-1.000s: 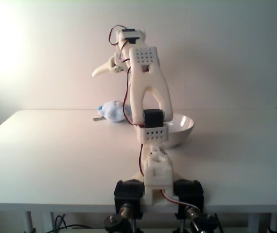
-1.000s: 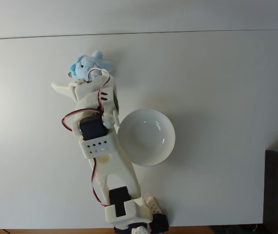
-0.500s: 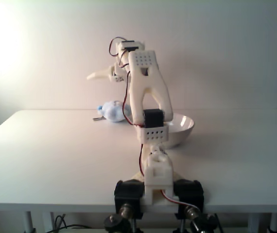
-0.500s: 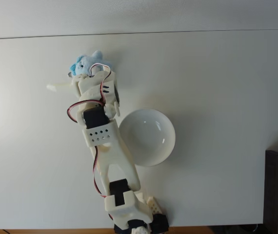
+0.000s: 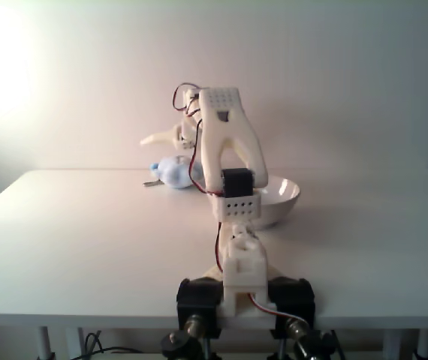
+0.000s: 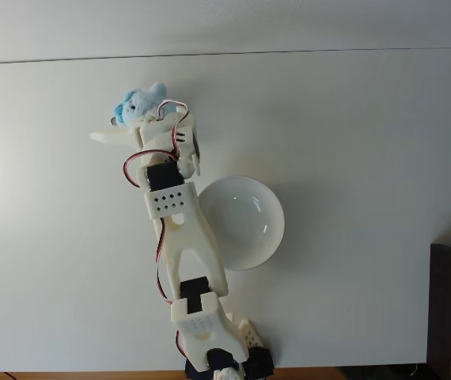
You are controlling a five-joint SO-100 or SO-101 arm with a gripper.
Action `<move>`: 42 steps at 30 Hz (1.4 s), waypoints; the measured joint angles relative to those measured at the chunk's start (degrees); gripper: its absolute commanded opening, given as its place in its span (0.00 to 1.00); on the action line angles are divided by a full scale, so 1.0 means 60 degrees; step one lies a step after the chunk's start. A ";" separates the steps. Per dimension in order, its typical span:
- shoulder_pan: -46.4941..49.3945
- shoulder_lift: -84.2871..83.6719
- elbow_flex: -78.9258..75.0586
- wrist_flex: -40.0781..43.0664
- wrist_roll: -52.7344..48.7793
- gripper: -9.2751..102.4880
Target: Grasp a skyblue doll and put it into the bowl.
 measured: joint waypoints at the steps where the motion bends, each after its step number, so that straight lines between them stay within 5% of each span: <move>1: 0.0000 -0.0088 0.0000 0.0000 0.0000 0.89; 23: -0.0015 -0.1274 0.0000 -0.1538 0.0000 0.88; 42: -0.0103 -0.1274 0.0000 -0.1538 0.0000 0.60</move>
